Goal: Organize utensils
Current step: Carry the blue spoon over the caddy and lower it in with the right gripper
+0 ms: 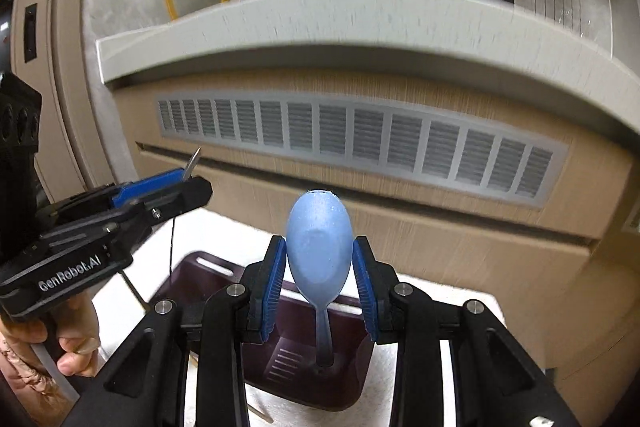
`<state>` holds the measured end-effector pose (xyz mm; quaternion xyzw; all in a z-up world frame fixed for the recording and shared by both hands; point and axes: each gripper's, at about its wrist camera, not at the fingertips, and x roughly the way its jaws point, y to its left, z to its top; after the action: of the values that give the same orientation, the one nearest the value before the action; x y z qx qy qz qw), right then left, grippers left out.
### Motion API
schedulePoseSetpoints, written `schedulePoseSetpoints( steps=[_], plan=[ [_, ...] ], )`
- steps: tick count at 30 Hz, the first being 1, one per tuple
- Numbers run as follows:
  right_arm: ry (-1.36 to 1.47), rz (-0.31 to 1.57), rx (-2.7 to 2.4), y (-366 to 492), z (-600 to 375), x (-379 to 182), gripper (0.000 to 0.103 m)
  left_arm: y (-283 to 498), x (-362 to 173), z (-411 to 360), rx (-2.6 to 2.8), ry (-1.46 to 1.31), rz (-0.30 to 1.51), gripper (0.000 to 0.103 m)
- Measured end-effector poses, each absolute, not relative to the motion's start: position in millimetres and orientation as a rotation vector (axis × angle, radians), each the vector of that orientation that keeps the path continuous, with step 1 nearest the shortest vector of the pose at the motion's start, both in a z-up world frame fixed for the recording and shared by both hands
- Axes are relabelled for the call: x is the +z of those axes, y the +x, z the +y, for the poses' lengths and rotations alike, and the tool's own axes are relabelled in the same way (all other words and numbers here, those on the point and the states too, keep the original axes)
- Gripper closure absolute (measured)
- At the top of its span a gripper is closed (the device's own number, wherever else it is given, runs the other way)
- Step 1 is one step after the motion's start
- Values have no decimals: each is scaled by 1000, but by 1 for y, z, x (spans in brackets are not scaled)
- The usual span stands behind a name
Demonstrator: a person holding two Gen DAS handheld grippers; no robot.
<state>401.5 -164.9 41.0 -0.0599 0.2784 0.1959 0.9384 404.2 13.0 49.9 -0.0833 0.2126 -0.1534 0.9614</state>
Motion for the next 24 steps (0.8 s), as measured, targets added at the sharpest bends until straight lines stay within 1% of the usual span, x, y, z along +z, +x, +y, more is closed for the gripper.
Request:
schedulePoseSetpoints(
  steps=[4,7,11,14,19,24],
  plan=[
    [-121,598,396,406,-166,28,71,405,45,14,-314,-180,441,73],
    [-113,592,395,404,-169,29,71,396,58,15,-323,-165,415,83],
    [-104,558,394,398,-172,41,71,389,85,15,-339,-163,398,83],
    [-111,538,395,389,-173,47,71,383,91,19,-320,-162,411,83],
    [-105,543,394,385,-176,48,71,373,71,25,-330,-186,484,83],
    [-90,566,388,389,-177,45,71,364,35,27,-351,-196,579,82]
  ],
)
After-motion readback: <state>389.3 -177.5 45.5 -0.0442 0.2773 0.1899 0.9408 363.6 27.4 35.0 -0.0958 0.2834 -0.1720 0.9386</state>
